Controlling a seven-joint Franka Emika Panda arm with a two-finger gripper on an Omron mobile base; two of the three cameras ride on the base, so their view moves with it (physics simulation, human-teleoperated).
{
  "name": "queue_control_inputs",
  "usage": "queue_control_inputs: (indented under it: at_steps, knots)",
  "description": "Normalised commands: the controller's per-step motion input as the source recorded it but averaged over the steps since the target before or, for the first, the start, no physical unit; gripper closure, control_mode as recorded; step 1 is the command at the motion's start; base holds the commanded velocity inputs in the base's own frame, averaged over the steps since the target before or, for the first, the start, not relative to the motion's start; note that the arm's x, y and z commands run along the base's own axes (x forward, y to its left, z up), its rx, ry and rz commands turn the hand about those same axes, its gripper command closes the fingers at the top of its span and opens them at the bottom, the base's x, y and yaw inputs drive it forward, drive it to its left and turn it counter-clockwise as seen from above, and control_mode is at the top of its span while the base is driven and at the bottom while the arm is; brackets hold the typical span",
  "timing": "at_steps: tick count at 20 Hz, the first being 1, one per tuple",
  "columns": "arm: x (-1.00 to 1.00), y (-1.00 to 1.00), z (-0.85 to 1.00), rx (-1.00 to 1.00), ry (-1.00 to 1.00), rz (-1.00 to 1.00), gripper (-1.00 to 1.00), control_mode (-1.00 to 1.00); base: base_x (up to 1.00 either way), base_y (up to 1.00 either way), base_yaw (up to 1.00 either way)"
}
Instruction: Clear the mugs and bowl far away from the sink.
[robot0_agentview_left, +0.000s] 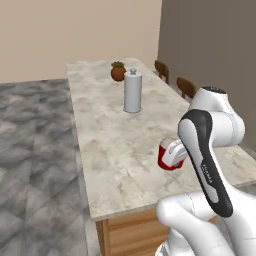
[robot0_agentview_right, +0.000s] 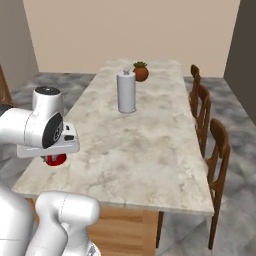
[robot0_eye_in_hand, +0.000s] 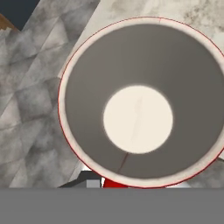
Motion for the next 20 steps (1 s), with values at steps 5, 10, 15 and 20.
queue_control_inputs:
  at_steps: [5, 10, 15, 20]
  knots:
    - [0.00, 0.00, 0.00, 0.00, 0.00, 0.00, 1.00, 1.00, 0.76, -0.11, 0.20]
    - [0.00, 0.00, 0.00, 0.00, 0.00, 0.00, 1.00, 1.00, 0.82, -0.05, 0.07]
    - [0.00, 0.00, 0.00, 0.00, 0.00, 0.00, 1.00, 1.00, 1.00, 0.00, 0.00]
    - [0.20, -0.02, -0.09, 0.00, 0.02, 0.00, 1.00, -1.00, 0.80, 0.00, 0.00]
